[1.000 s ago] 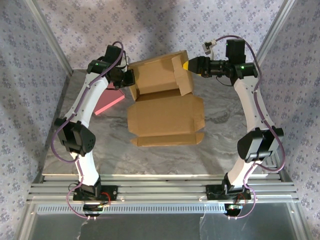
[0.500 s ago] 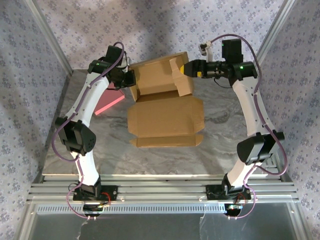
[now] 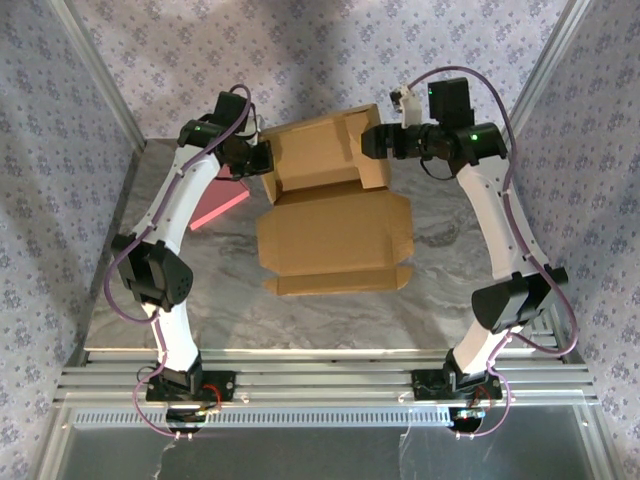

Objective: Fold the paper box

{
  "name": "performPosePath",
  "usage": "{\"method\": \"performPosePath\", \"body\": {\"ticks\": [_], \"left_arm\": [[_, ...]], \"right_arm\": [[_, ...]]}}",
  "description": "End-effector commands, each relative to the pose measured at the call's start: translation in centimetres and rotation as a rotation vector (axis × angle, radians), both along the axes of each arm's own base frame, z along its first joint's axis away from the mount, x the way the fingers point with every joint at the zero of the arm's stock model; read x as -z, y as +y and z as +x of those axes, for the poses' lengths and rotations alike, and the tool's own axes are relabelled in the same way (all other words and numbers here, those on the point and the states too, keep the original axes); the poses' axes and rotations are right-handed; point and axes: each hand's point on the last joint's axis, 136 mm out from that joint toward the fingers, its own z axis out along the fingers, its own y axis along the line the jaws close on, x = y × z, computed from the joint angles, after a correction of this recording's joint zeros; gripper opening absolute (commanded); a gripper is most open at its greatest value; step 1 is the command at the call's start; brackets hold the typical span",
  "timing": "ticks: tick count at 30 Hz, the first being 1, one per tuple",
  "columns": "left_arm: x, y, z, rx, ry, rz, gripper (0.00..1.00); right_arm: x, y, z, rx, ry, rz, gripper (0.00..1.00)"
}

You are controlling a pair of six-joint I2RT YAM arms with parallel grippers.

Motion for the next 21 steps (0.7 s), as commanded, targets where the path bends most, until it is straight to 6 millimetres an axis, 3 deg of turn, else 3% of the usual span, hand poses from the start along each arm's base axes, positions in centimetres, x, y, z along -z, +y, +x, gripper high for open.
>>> {"method": "performPosePath", "body": {"ticks": [1, 5, 8, 21], "left_arm": [[-1.6, -0.4, 0.1, -0.013, -0.026, -0.002, 0.00], [-1.4, -0.8, -0.3, -0.020, -0.010, 0.025, 0.00], [-1.3, -0.9, -0.4, -0.037, -0.008, 0.035, 0.00], [-1.5, -1.1, -1.3, -0.105, 0.011, 0.087, 0.00]], "right_arm": [[-1.1, -1.6, -0.5, 0.089, -0.064, -0.124, 0.69], [-0.6, -1.9, -0.3, 0.143, -0.097, -0.237, 0.64], [-0.4, -2.2, -0.1, 0.181, -0.116, -0.309, 0.55], [-0.4, -4.5, 0.8, 0.377, -0.194, -0.559, 0.36]]}}
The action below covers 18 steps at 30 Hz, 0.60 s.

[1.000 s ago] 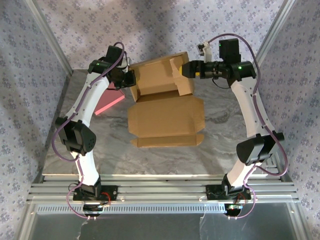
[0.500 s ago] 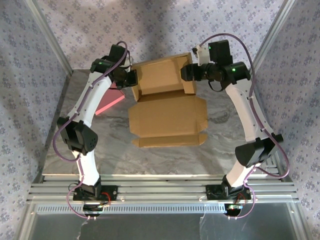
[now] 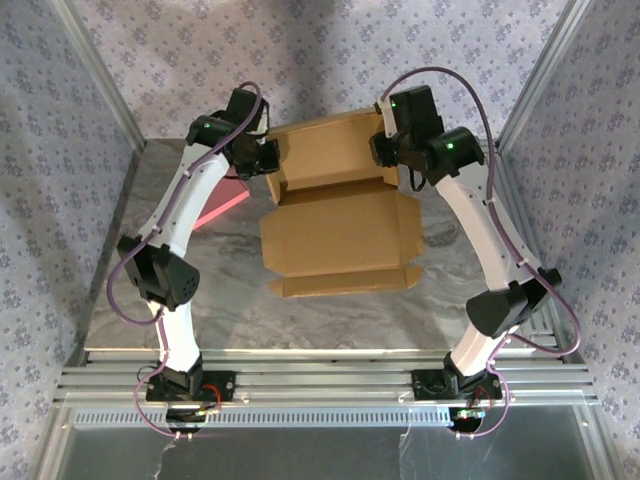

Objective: Fold the paper box

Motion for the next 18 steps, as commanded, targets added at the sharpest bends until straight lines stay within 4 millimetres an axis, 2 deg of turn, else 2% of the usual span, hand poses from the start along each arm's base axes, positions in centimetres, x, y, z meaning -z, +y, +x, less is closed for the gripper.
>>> {"method": "performPosePath", "body": {"ticks": [1, 9, 14, 18], "left_arm": [[-0.2, -0.1, -0.3, -0.055, 0.010, 0.021, 0.00], [-1.0, 0.1, -0.8, -0.121, -0.005, 0.055, 0.00], [-1.5, 0.2, -0.8, -0.147, -0.018, 0.056, 0.00], [-1.6, 0.2, -0.8, -0.150, -0.022, 0.058, 0.00]], "right_arm": [[-1.0, -1.6, 0.3, 0.083, -0.050, -0.082, 0.35], [-1.0, -2.3, 0.7, 0.149, -0.074, -0.152, 0.19], [-1.1, -2.4, 0.9, 0.171, -0.092, -0.200, 0.01], [-1.0, -2.7, 0.9, 0.190, -0.097, -0.239, 0.00]]}}
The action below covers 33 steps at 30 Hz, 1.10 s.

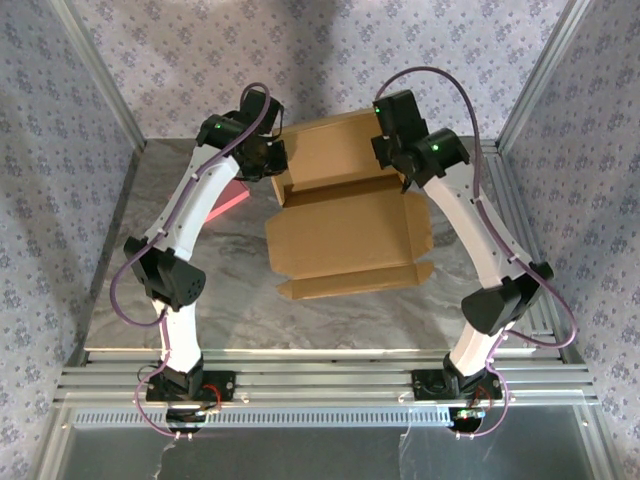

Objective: Fold the paper box

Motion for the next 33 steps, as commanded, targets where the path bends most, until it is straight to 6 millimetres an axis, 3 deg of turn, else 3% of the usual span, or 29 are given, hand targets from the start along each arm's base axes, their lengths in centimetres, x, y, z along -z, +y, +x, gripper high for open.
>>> {"method": "performPosePath", "body": {"ticks": [1, 11, 26, 30, 32, 33], "left_arm": [[-0.9, 0.7, 0.2, -0.050, -0.023, 0.015, 0.00], [-1.2, 1.0, 0.1, -0.057, -0.028, 0.023, 0.00], [-1.2, 1.0, 0.1, -0.063, -0.031, 0.020, 0.00], [-1.2, 0.9, 0.1, -0.061, -0.029, 0.019, 0.00], [-1.2, 0.9, 0.2, -0.062, -0.030, 0.016, 0.00], [-1.2, 0.9, 0.2, -0.062, -0.030, 0.013, 0.00]], "right_arm": [[-1.1, -0.8, 0.0, 0.042, -0.038, -0.068, 0.00], [-0.8, -2.1, 0.1, 0.138, -0.041, -0.249, 0.00], [-1.8, -1.1, -0.7, 0.210, -0.104, -0.406, 0.00], [-1.5, -0.5, -0.9, 0.178, -0.091, -0.375, 0.00], [-1.1, 0.3, -1.1, 0.109, -0.051, -0.282, 0.00], [-1.1, 0.9, -1.3, 0.062, -0.031, -0.205, 0.05]]}}
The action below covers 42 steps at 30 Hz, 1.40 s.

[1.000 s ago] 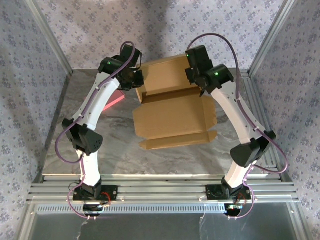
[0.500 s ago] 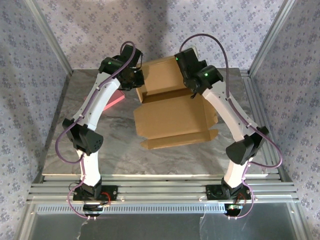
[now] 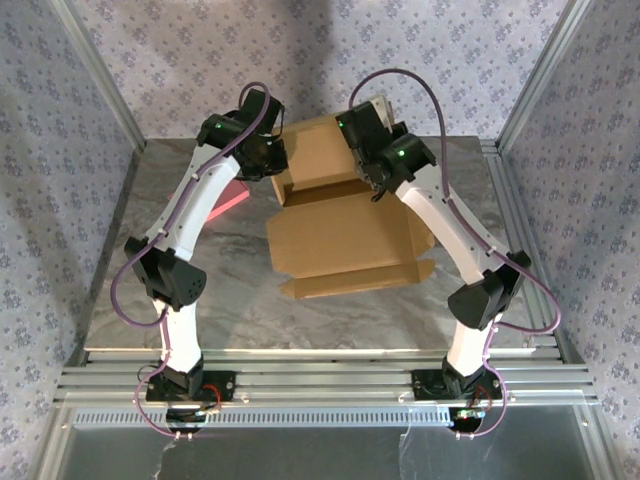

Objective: Fold the paper box

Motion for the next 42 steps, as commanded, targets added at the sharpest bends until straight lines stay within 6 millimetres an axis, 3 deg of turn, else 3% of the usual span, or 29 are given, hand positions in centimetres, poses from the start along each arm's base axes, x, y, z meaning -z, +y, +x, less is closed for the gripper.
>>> {"method": "performPosePath", "body": {"ticks": [1, 5, 9, 17, 21, 25, 33, 39, 42], "left_arm": [[-1.1, 0.7, 0.3, -0.031, -0.030, 0.010, 0.00], [-1.0, 0.7, 0.4, -0.031, -0.026, 0.001, 0.00], [-1.0, 0.8, 0.7, -0.035, -0.027, -0.004, 0.00], [-1.0, 1.0, 1.0, -0.037, -0.023, -0.010, 0.00], [-1.1, 1.1, 1.0, -0.037, -0.023, -0.013, 0.00], [-1.0, 1.1, 1.0, -0.035, -0.021, -0.014, 0.00], [-1.0, 1.0, 1.0, -0.030, -0.018, -0.018, 0.00], [-0.9, 1.1, 1.1, -0.028, -0.014, -0.017, 0.00], [-0.8, 1.1, 1.1, -0.026, -0.011, -0.016, 0.00]], "right_arm": [[-0.6, 0.9, -1.2, -0.114, 0.066, 0.108, 0.17], [-2.6, 3.0, -1.9, -0.286, 0.076, 0.322, 0.48], [-3.2, 3.6, -2.7, -0.323, 0.127, 0.410, 0.57], [-4.3, 0.3, -2.5, -0.256, 0.059, 0.562, 0.59], [-2.9, 0.8, -2.2, -0.307, 0.068, 0.566, 0.60], [-0.4, 0.0, -0.7, -0.236, 0.104, 0.487, 0.53], [1.8, -2.3, 3.5, -0.093, 0.084, 0.378, 0.52], [2.7, -1.3, 5.7, -0.107, 0.088, 0.386, 0.51], [2.8, -0.8, 6.4, -0.102, 0.080, 0.381, 0.43]]}}
